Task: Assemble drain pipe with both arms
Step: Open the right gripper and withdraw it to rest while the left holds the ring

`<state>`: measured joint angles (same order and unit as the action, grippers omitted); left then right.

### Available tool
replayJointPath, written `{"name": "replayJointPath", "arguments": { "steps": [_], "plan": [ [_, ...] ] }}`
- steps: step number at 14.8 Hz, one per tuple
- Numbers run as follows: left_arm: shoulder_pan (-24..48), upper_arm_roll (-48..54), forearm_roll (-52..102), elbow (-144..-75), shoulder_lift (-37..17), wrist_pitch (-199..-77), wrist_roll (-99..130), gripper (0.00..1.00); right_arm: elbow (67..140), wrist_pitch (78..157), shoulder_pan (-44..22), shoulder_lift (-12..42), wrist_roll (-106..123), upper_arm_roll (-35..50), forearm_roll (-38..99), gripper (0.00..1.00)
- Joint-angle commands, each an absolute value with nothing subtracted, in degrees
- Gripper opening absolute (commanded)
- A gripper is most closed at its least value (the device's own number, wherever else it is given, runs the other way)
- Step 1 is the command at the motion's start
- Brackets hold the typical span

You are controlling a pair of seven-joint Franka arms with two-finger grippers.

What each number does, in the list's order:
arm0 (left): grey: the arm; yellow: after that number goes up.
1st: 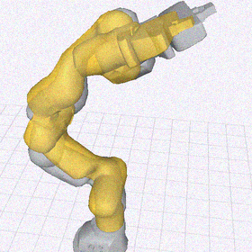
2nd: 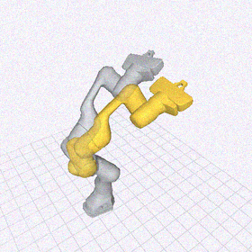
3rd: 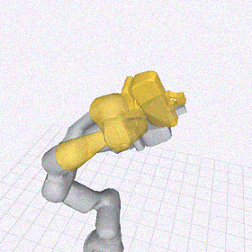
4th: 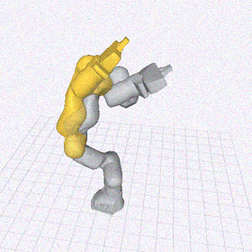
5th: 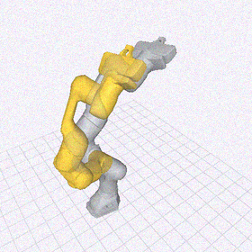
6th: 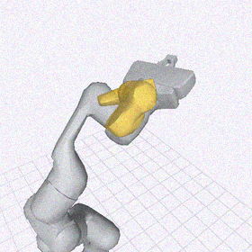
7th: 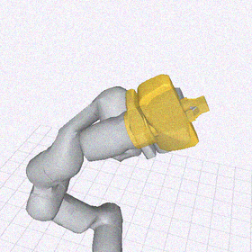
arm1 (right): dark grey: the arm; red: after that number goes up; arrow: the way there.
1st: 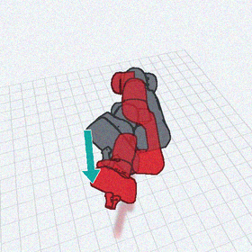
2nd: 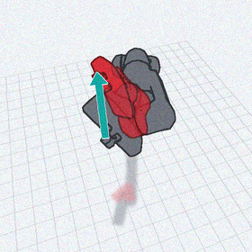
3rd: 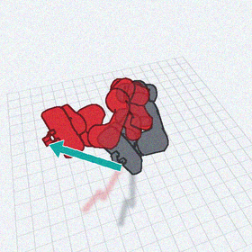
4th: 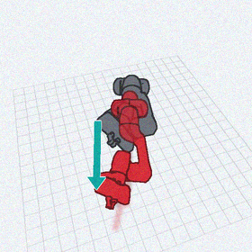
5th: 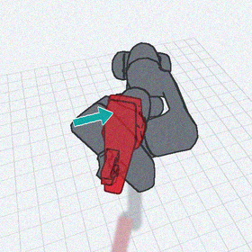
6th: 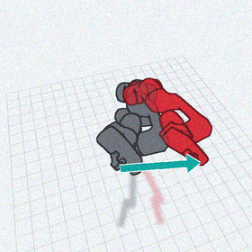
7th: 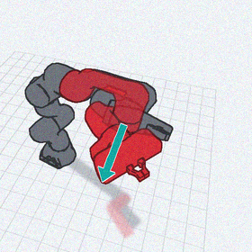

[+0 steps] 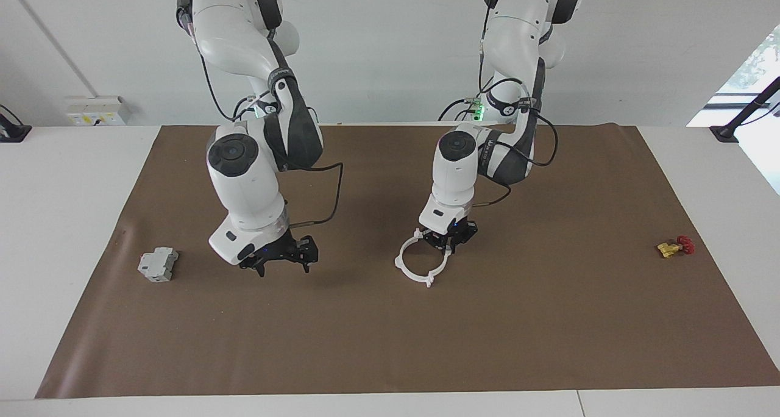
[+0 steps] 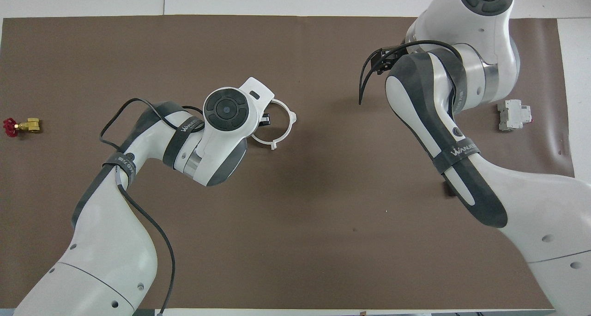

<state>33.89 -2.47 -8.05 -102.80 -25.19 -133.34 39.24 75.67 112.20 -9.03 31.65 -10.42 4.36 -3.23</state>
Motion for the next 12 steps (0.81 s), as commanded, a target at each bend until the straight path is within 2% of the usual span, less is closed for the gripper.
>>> {"name": "replayJointPath", "arguments": {
  "steps": [1,12],
  "plan": [
    [33.6,-2.6,-9.1,-102.6,-26.1,-134.6,40.3,0.00,77.0,112.1,-8.3,30.6,-9.2,5.3,-2.4,1.00],
    [33.9,-2.5,-5.2,-102.9,-26.1,-134.6,41.9,0.00,76.6,111.1,-7.0,29.2,-9.6,4.7,-2.6,1.00]
  ]
}}
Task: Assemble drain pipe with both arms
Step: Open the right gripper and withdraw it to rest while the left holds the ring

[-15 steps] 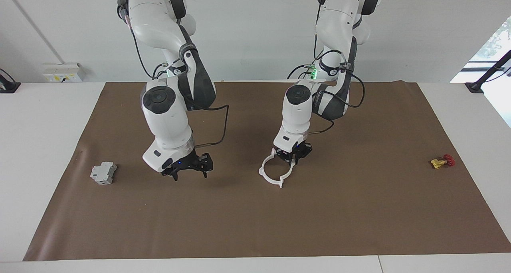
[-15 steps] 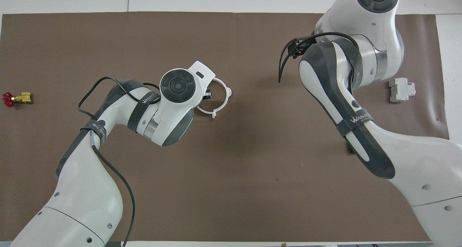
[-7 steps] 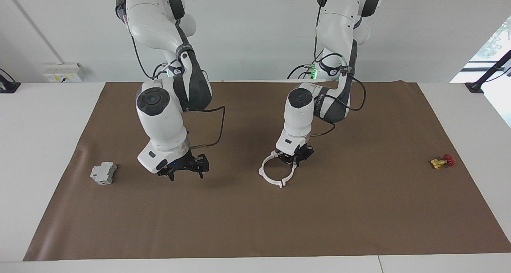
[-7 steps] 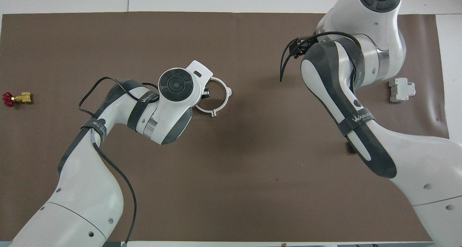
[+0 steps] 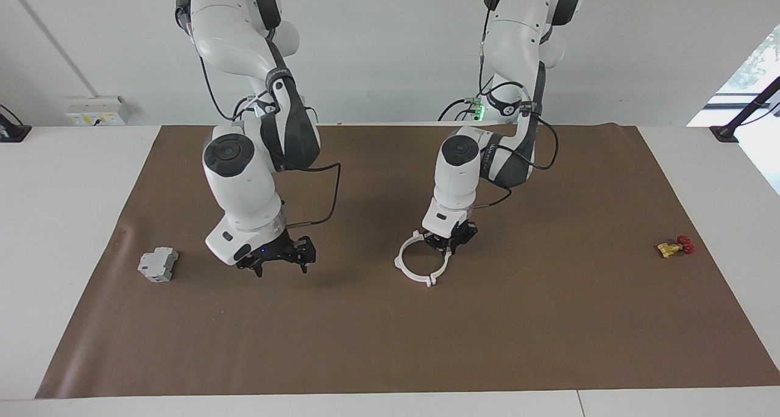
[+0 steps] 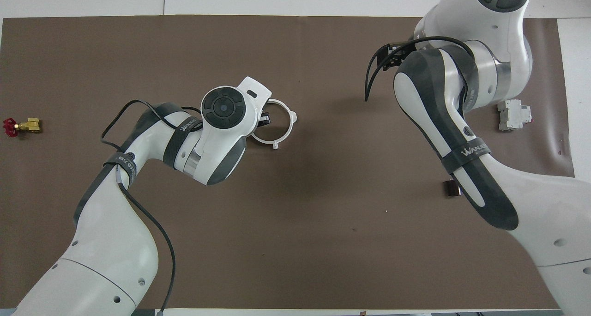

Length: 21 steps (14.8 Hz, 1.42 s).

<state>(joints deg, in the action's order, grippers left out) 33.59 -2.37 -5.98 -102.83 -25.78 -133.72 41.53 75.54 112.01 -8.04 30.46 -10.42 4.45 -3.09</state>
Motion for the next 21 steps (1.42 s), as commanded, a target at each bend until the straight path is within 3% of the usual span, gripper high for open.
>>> {"name": "replayJointPath", "arguments": {
  "steps": [1,7,13,14,16,17,18,21],
  "plan": [
    [33.9,-2.5,-5.2,-103.0,-26.1,-134.9,41.9,0.00,76.6,110.8,-6.6,28.7,-9.6,4.7,-2.7,1.00],
    [33.9,-2.5,-5.2,-103.9,-26.1,-136.8,41.8,0.00,76.6,107.7,-5.2,26.8,-9.6,4.7,-2.8,1.00],
    [33.8,-2.5,-5.2,-104.7,-25.9,-137.8,41.3,0.03,78.4,87.9,0.7,16.3,-9.0,4.7,-2.8,1.00],
    [33.8,-2.5,-5.2,-104.7,-25.9,-138.0,41.3,0.25,79.6,85.8,1.8,13.6,-8.9,4.7,-2.6,1.00],
    [33.8,-2.5,-5.2,-104.7,-26.0,-138.7,41.3,0.77,82.5,82.7,4.6,7.8,-6.2,4.7,-2.2,1.00],
    [33.8,-2.5,-5.2,-104.6,-26.0,-139.0,41.4,0.91,83.7,80.3,5.9,5.0,-3.7,4.6,-2.1,1.00],
    [33.8,-2.5,-5.2,-104.6,-26.0,-139.3,41.6,0.99,84.3,78.4,7.4,3.2,-1.6,4.6,-2.1,1.00],
    [33.7,-2.5,-5.2,-104.3,-26.0,-139.0,41.5,1.00,87.8,80.9,8.7,1.7,-0.7,4.5,-2.1,1.00]
  ]
}}
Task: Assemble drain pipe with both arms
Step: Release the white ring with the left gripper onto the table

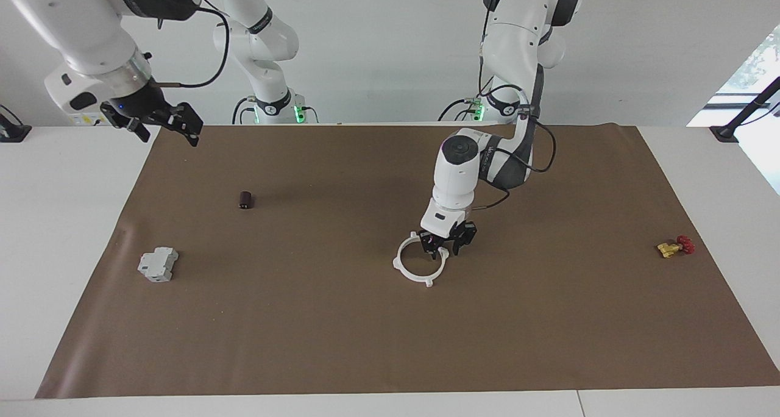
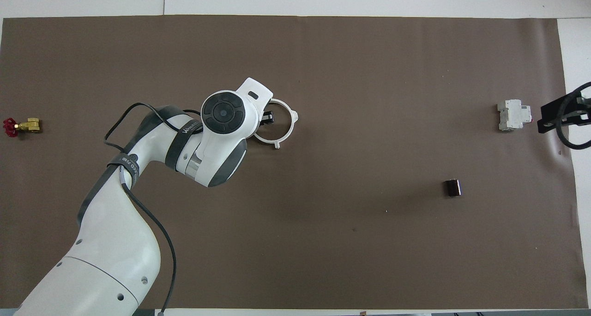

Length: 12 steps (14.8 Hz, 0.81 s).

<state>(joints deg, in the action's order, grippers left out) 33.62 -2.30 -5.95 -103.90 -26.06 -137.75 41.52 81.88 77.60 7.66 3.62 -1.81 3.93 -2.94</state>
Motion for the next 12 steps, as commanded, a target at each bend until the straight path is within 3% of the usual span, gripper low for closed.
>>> {"name": "replayJointPath", "arguments": {
  "steps": [1,5,9,12],
  "plan": [
    [33.7,-2.5,-5.2,-104.3,-25.8,-138.7,41.3,1.00,91.3,84.2,8.9,-0.1,-0.7,4.5,-2.1,1.00],
    [29.9,-2.5,-5.2,-105.9,-22.5,-137.2,39.1,1.00,91.5,84.5,9.0,-0.3,-0.8,4.0,-2.1,1.00],
    [23.2,-2.5,-5.2,-112.9,-14.0,-136.4,28.2,1.00,92.1,84.5,10.2,-0.5,-1.0,1.9,-1.9,1.00],
    [18.2,-2.4,-5.1,-113.1,-10.4,-129.7,19.5,1.00,93.7,86.6,10.0,-1.1,-1.1,1.8,-1.9,1.00]
  ]
}}
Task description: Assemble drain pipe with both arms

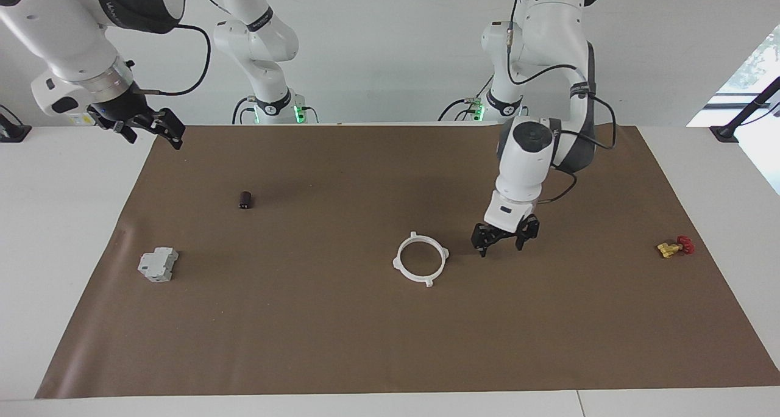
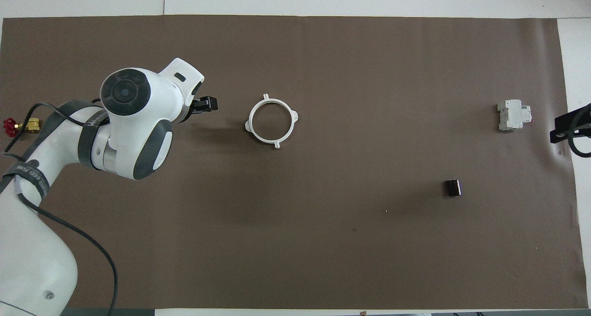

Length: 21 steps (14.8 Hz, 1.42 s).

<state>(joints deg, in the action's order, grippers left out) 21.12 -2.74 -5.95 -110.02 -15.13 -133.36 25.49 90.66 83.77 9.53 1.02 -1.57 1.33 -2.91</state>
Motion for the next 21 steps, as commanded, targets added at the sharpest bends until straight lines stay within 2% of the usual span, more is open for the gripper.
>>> {"name": "replayJointPath", "arguments": {
  "steps": [1,7,10,14,21],
  "plan": [
    [16.2,-2.3,-3.8,-113.0,-9.3,-128.2,15.9,1.00,93.2,86.7,9.6,-0.8,-1.1,1.8,-1.9,1.00],
    [6.2,-2.5,2.4,-111.3,-3.3,-117.1,-2.4,1.00,91.8,86.1,9.5,-0.7,-1.1,1.5,0.3,1.00],
    [2.7,-2.9,2.4,-106.9,-2.7,-109.7,-5.0,1.00,91.4,84.5,9.6,-0.6,-1.1,1.5,0.3,1.00],
    [-0.2,-3.3,2.4,-100.8,-1.9,-102.1,-6.2,1.00,92.0,84.7,9.3,-1.0,-1.0,2.2,0.2,1.00],
    [-0.4,-3.3,2.3,-93.1,-2.9,-96.2,-9.2,1.00,91.4,85.4,9.2,-0.6,-1.2,2.4,-0.1,1.00]
  ]
}}
